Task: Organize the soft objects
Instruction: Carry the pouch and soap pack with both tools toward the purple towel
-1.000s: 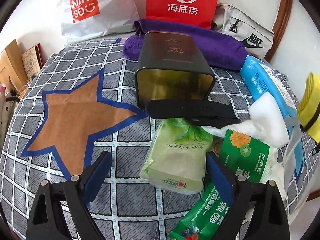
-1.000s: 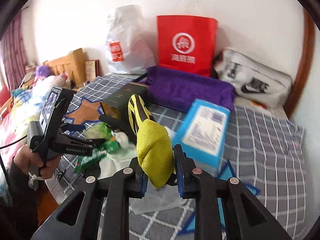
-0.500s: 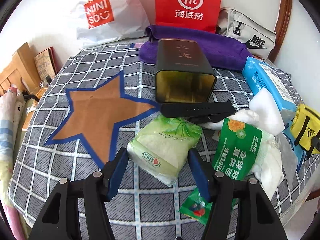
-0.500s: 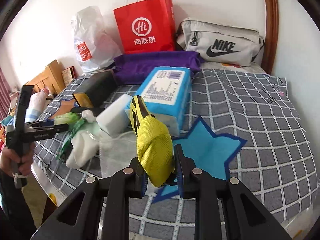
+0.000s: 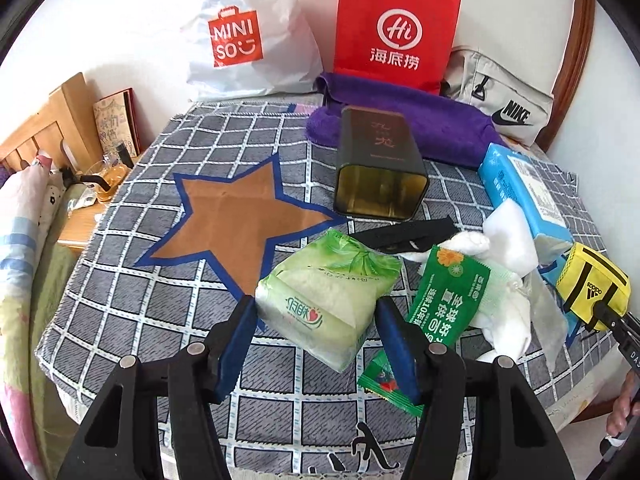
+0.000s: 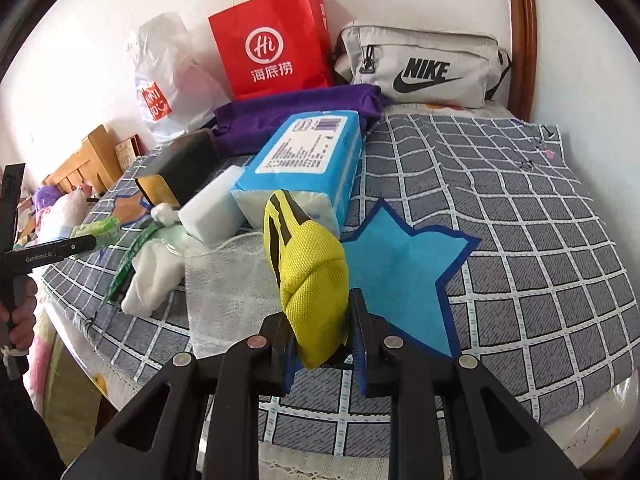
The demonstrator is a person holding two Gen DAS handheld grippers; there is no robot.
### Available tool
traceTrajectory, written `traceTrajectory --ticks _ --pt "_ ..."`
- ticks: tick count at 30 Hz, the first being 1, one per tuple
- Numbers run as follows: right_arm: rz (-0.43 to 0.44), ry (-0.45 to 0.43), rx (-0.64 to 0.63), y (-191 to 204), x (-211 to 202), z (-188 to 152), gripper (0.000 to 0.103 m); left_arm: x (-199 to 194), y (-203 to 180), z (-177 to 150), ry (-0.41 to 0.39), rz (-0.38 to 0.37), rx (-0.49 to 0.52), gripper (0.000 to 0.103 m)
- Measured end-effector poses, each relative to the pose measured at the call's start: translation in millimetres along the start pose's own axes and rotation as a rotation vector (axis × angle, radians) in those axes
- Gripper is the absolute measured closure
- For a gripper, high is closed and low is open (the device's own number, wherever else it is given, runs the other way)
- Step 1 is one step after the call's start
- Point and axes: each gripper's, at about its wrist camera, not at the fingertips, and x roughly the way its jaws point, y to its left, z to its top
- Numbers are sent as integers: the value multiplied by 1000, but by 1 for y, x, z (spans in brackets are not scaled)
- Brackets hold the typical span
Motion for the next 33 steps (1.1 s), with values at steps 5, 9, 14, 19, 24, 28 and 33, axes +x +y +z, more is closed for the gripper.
traceTrajectory --ticks 5,9,14,19,24,28,33 --pt "14 -21 -6 3 -15 7 81 -15 2 8 -30 -7 -24 44" --pt "21 -47 -21 5 -28 19 81 -23 0 18 -49 -23 -35 44" --pt "19 -63 -26 7 -33 41 81 -27 -6 36 -66 -30 -44 44" --pt "24 -73 -34 9 -27 68 81 -20 -13 59 -66 -40 -54 44" --pt "30 -82 -54 17 -11 104 81 -11 -18 86 -69 -29 -56 44" --pt "44 -99 -65 21 4 134 81 1 -17 107 -62 -25 -75 44" --pt "46 -115 -80 20 29 171 81 18 -16 132 -52 -14 -97 44"
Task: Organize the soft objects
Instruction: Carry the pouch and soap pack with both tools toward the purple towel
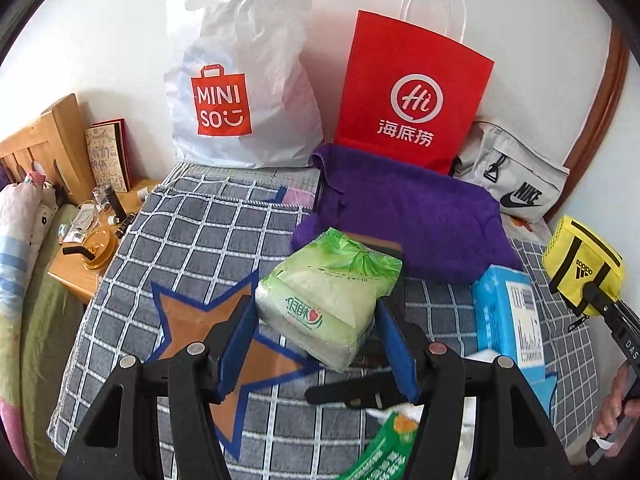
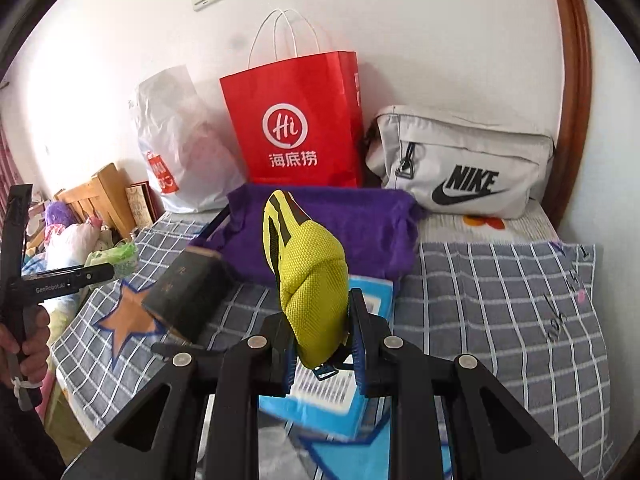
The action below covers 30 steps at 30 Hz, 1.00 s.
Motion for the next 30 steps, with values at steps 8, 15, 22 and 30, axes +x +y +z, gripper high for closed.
traceTrajectory --ticks 8,15,22,30 --pt "-12 11 -25 -17 60 41 81 38 -15 33 30 18 15 44" --pt "3 47 -55 -28 110 64 81 77 -34 65 49 4 23 44" --pt "41 128 -54 -43 151 62 81 124 -49 90 83 4 -1 44" --pt "99 189 -57 -50 175 54 81 164 -54 115 99 25 -48 44"
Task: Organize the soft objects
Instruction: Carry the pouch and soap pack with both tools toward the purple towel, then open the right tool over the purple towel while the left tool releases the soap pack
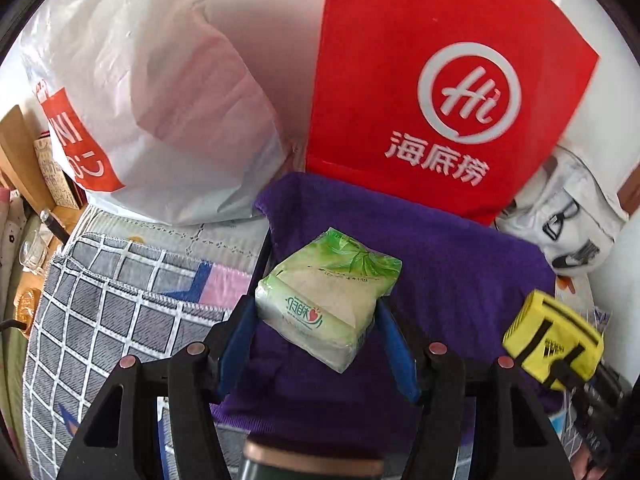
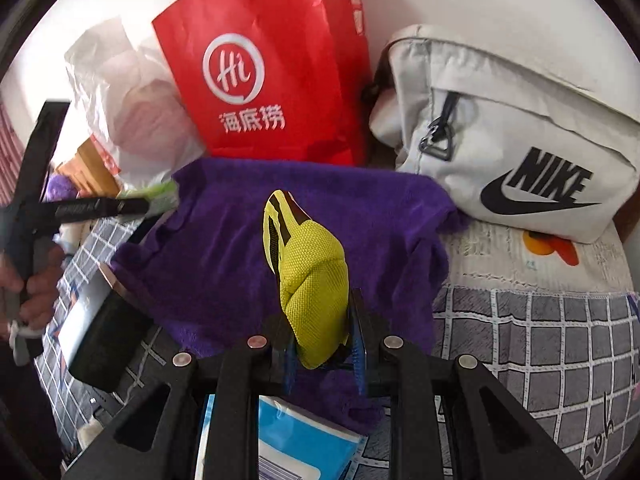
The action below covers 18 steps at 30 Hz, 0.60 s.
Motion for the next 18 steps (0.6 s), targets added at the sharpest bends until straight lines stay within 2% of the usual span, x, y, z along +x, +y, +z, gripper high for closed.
traceTrajectory --ticks 6,15,18 --pt "30 21 -15 7 11 5 81 23 -6 18 36 -25 -29 44" --pt "22 65 -17 9 27 1 77 52 -10 27 90 -63 -76 44" --pt "23 71 -8 5 27 -1 77 57 -14 28 93 -55 -70 44"
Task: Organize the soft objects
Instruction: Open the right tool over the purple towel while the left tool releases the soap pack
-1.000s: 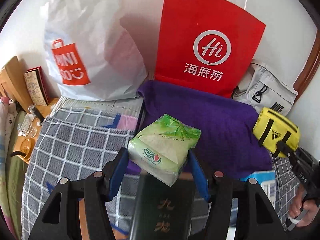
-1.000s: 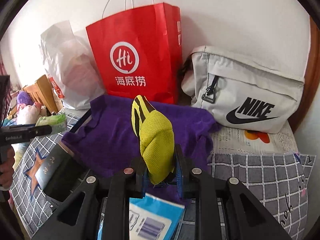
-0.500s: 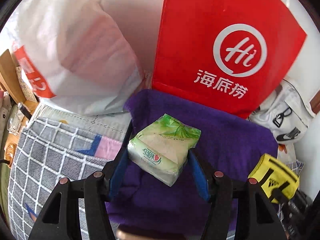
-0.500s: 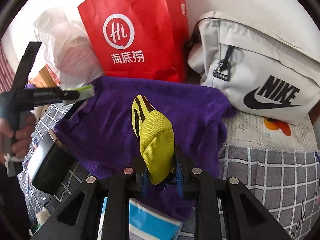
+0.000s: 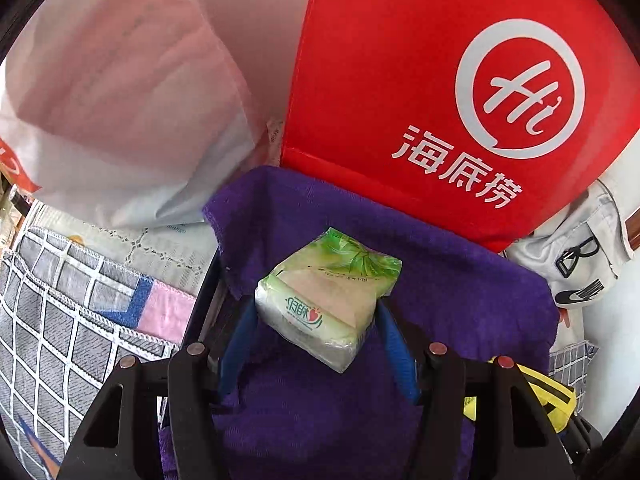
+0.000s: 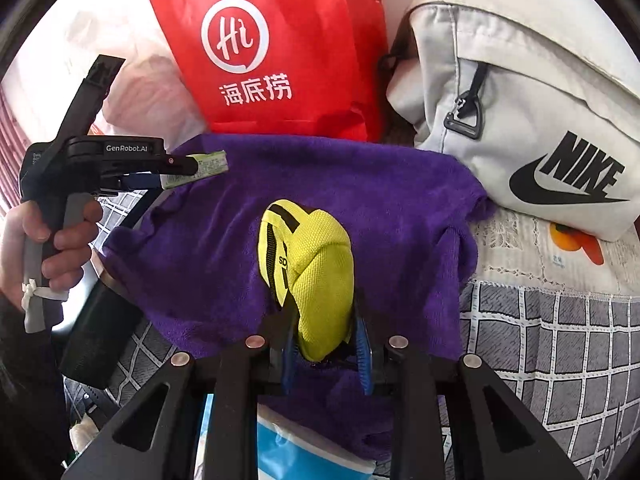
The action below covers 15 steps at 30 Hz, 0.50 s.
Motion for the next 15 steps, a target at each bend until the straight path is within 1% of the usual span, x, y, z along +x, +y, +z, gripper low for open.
traceTrajectory --ticks 4,6,8,10,13,14,15 --pt "-16 0 -10 0 0 0 75 8 -2 2 30 7 8 43" --pt "-30 0 -22 2 -1 0 70 11 -3 2 42 16 10 38" --pt "-47 -5 -33 3 -3 0 56 13 -6 0 56 32 19 29" --pt "-60 -15 -32 3 -6 0 46 12 -8 -2 64 34 28 28" --pt "-87 -39 -7 2 -13 -1 36 2 -7 -7 64 27 19 28" --pt "-92 -43 -5 3 -15 -2 34 -3 -8 -10 62 28 17 28" --pt "-100 -45 -8 4 -18 -2 34 -9 -11 -14 55 31 14 28"
